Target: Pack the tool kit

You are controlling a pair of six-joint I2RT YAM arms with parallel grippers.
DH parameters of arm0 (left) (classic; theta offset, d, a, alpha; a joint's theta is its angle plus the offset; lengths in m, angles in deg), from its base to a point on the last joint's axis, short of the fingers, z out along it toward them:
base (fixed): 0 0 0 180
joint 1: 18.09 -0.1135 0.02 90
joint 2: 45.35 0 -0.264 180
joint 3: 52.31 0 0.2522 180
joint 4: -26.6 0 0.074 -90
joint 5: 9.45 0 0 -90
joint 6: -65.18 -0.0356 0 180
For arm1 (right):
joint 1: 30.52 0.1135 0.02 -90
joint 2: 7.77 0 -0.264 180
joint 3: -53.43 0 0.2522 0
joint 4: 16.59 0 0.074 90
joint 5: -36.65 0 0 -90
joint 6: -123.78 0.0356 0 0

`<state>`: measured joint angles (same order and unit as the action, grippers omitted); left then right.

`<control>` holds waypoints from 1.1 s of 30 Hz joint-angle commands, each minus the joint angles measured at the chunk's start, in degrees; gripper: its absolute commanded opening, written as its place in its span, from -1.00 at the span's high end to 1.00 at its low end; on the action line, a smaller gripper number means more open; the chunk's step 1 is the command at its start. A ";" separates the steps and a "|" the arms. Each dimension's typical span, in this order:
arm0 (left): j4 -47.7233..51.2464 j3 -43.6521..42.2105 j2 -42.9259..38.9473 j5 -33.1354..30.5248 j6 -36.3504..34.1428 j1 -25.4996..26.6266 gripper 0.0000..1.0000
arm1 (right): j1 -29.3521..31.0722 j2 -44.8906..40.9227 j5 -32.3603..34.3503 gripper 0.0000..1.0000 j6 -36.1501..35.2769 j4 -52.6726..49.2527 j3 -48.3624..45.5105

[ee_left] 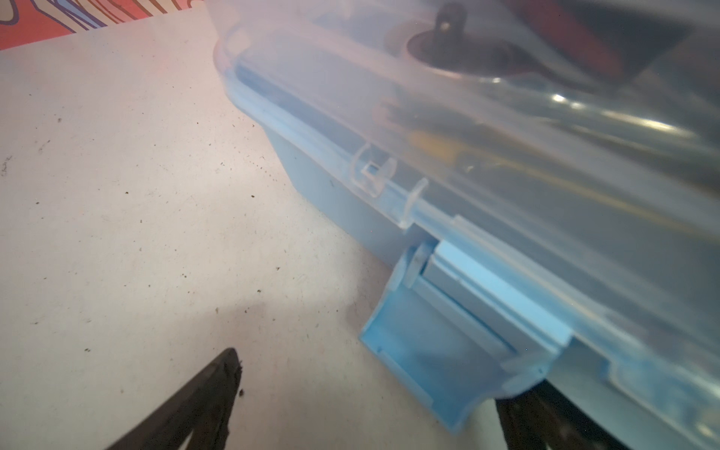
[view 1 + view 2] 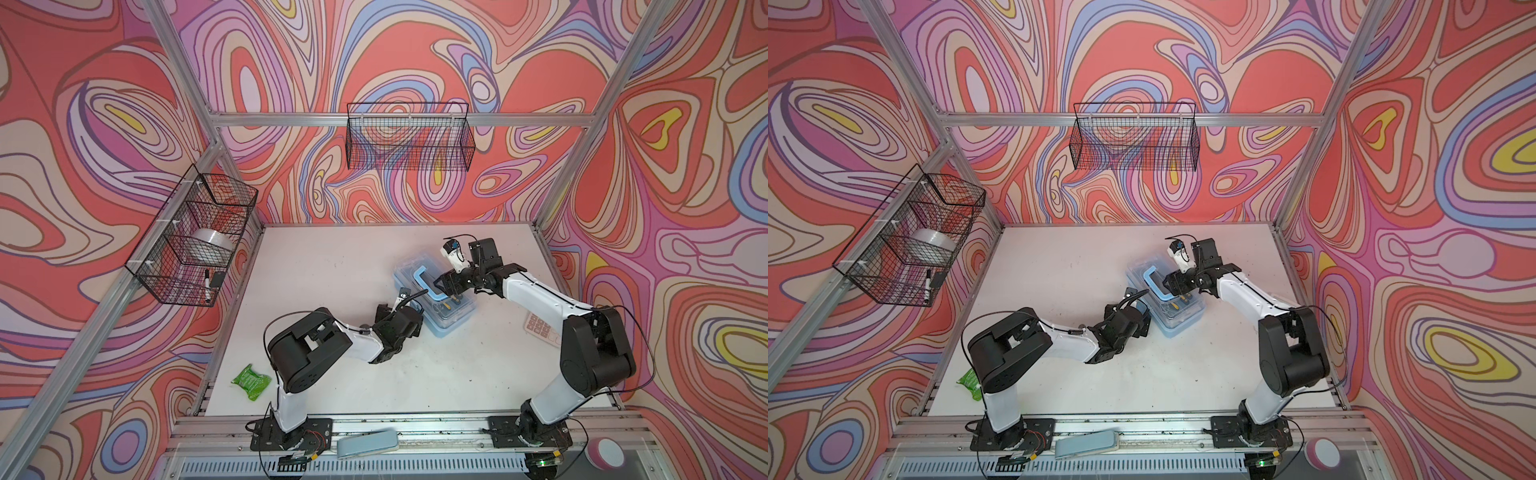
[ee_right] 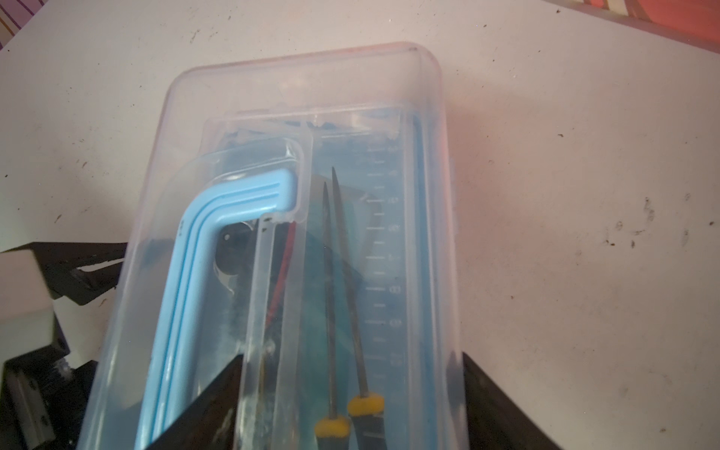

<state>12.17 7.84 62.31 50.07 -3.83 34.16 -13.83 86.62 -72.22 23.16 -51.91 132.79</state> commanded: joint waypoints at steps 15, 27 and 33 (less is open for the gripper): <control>-0.70 -2.89 -8.92 -7.57 -2.27 -0.43 -1.00 | 1.07 1.85 -1.97 -0.33 0.41 -7.86 -3.71; 2.71 -2.72 -12.88 -4.34 -2.37 -0.48 -1.00 | 1.07 0.39 -0.61 -0.35 2.73 -6.13 -3.29; 4.80 -2.56 -14.04 -3.45 -1.68 -0.40 -1.00 | 1.11 -1.44 0.11 -0.43 4.65 -4.22 -2.17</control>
<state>14.84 5.07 50.11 45.93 -5.73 33.94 -13.66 86.07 -71.85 25.09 -50.54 132.09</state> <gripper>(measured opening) 0.999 0.801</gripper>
